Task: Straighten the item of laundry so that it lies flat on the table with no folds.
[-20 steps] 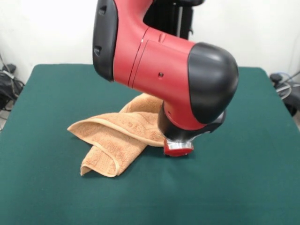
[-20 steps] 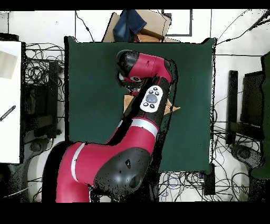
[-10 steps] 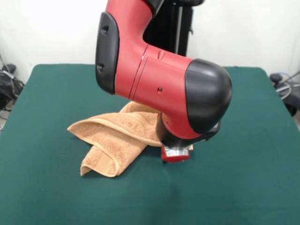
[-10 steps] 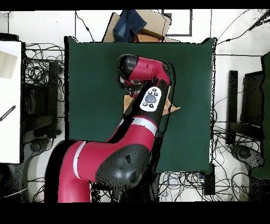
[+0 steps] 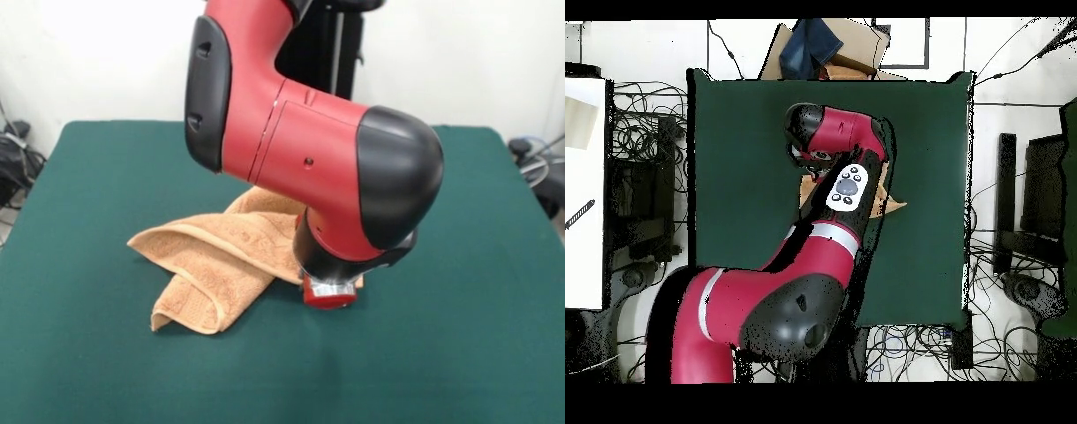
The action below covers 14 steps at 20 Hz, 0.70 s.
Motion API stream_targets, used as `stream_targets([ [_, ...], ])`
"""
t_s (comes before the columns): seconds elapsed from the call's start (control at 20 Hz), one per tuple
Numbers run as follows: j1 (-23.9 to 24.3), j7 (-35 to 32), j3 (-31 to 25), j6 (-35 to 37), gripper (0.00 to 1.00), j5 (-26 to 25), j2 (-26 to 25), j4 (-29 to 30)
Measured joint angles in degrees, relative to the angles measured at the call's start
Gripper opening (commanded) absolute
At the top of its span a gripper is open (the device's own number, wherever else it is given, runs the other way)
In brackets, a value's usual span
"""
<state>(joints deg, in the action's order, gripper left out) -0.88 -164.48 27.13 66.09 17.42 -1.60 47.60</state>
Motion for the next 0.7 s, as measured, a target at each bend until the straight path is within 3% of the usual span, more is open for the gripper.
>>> stream_targets([
  [0.7,-0.39,0.0,1.96,-0.02,0.0,0.02,0.34,0.37],
])
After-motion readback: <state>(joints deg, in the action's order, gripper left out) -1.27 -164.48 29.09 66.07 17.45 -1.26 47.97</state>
